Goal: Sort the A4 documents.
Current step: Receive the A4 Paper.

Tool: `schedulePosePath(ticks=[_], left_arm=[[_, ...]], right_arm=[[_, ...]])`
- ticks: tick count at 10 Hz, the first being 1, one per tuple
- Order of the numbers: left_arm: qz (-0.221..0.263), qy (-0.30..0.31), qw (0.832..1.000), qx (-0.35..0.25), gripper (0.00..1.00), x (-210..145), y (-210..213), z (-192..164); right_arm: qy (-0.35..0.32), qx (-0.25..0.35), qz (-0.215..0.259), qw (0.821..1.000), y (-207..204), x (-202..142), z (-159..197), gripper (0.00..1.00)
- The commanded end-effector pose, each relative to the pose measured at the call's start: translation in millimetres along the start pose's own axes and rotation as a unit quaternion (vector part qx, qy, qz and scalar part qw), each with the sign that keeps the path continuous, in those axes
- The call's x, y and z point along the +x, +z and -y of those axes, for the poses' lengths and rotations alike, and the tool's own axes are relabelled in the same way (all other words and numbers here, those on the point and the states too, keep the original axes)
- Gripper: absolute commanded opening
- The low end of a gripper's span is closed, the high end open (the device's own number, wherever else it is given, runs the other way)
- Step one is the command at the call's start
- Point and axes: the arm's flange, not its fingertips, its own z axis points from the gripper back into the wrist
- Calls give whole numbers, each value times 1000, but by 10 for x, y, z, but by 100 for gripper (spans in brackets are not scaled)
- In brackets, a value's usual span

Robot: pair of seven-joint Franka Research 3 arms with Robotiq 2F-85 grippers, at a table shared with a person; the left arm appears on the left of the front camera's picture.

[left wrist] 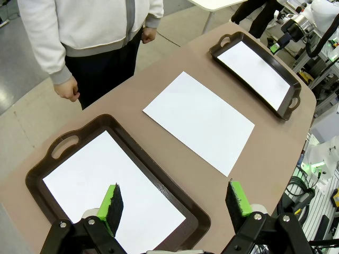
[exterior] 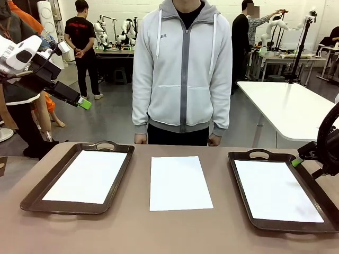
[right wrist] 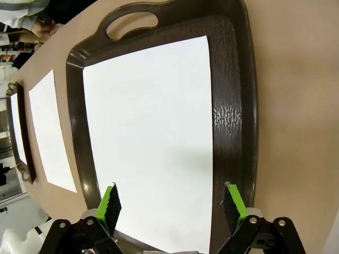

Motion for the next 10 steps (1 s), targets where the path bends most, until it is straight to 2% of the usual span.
schedulePosePath(ticks=[1, 10], left_arm=[[0, 0, 1000, 0, 100, 0, 1, 4], [0, 0, 1000, 0, 100, 0, 1, 4]], right_arm=[[1, 0, 0, 1000, -1, 8, -3, 100], [0, 0, 0, 1000, 0, 0, 0, 100]])
